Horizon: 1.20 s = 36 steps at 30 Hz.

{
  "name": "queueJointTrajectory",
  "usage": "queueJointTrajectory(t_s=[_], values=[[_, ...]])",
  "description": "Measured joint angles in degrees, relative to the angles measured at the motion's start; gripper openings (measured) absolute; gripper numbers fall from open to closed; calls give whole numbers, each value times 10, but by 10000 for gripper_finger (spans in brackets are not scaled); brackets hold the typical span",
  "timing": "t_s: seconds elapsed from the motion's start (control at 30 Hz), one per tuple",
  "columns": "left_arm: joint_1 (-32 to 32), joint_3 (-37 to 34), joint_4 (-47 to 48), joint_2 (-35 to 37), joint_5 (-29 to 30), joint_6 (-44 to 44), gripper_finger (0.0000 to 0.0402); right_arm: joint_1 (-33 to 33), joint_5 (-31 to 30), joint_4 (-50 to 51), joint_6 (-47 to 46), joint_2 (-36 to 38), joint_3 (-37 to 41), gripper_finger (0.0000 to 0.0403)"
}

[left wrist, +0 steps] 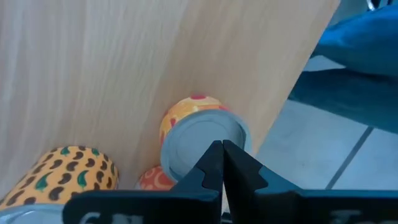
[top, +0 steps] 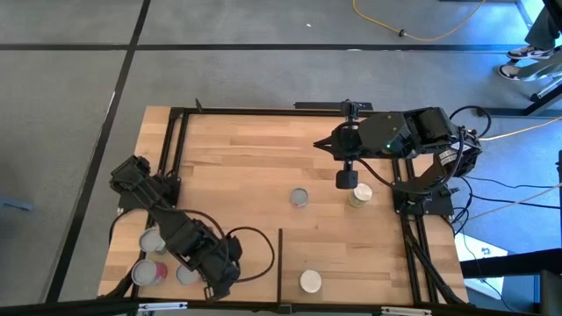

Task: Pick and place cans onto a shelf
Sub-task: Put the canned pineapple ring on the shelf

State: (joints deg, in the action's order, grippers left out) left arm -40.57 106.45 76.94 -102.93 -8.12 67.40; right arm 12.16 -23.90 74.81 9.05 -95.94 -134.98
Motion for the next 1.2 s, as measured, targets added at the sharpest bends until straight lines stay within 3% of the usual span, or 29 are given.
queueJointTrajectory(t_s=[0.4,0.8,1.2], values=[[2,-39,-5,-3,-18,-18,0,0,0,0,1,0,0,5],[7,-39,-22,-3,25,-37,0,0,0,0,2,0,0,5],[25,-40,-30,-3,32,-71,0,0,0,0,2,0,0,5]])
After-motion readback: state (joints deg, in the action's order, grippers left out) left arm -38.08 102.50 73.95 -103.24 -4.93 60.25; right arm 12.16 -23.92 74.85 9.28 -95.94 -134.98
